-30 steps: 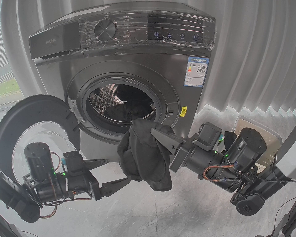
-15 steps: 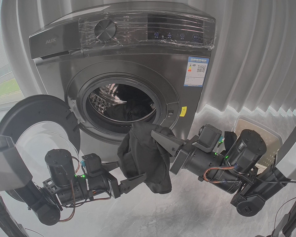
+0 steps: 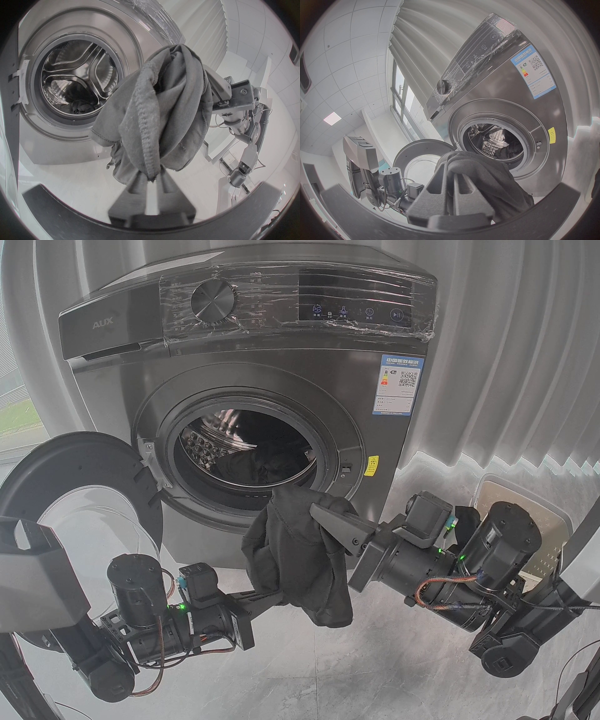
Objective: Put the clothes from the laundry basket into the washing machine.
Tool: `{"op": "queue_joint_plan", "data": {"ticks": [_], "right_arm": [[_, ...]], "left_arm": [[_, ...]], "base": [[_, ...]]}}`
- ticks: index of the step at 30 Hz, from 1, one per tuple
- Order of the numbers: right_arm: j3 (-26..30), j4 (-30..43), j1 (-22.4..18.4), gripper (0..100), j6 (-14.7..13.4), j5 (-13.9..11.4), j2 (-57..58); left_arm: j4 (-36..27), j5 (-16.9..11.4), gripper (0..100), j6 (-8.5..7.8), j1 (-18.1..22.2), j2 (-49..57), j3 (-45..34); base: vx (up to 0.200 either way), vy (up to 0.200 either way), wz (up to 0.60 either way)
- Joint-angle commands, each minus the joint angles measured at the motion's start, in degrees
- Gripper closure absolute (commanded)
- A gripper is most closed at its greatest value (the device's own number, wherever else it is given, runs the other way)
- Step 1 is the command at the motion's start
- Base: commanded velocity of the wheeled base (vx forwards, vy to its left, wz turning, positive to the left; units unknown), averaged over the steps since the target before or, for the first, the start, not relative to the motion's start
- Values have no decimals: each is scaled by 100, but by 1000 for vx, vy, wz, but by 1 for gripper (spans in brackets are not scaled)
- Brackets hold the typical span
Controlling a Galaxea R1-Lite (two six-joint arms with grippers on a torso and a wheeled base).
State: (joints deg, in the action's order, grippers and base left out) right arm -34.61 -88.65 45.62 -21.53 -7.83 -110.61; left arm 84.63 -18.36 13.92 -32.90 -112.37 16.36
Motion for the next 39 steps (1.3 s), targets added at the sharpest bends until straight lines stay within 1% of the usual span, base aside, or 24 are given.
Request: {"op": "queue_joint_plan", "data": {"ticks": [1, 3, 4, 8, 9, 11, 15, 17, 20, 23, 26, 36, 37, 39], "right_arm": [[33, -3, 9, 100, 0, 0, 30], [60, -3, 9, 100, 0, 0, 39], [103, -3, -9, 100, 0, 0, 57], [227, -3, -123, 100, -9, -8, 48], [394, -3, -299, 100, 8, -44, 21], [481, -3, -422, 100, 8, -52, 13], [780, -3, -466, 100, 35, -61, -22], [868, -12, -475, 100, 52, -61, -58], [921, -12, -484, 100, 52, -52, -75], [974, -12, -545, 100, 43, -52, -154], [1079, -12, -536, 100, 43, -70, -189], [1185, -12, -484, 100, 43, -96, -260], [1167, -12, -492, 0, 43, -105, -313], [1114, -12, -536, 0, 43, -96, -330]], "left_arm": [[159, -1, 100, 5, -23, -48, 16], [247, -1, 100, 14, -67, -57, 8], [405, -1, 100, 40, -129, -39, -19], [423, 34, 100, 32, -261, 154, -107], [414, 131, 100, 58, -410, 541, -212], [405, 201, 100, 67, -595, 840, -318], [405, 263, 100, 76, -937, 1455, -581], [405, 263, 100, 93, -964, 1692, -608], [405, 263, 100, 102, -964, 1771, -590], [405, 254, 100, 234, -999, 2044, -590], [405, 245, 100, 295, -1060, 2114, -502], [414, 236, 100, 295, -1069, 2149, -291], [414, 228, 100, 287, -1078, 2149, -282], [414, 236, 100, 278, -1078, 2149, -265]], "base": [[0, 0, 0], [0, 0, 0], [0, 0, 0], [0, 0, 0], [0, 0, 0], [0, 0, 0], [0, 0, 0], [0, 0, 0], [0, 0, 0], [0, 0, 0], [0, 0, 0], [0, 0, 0], [0, 0, 0], [0, 0, 0]]}}
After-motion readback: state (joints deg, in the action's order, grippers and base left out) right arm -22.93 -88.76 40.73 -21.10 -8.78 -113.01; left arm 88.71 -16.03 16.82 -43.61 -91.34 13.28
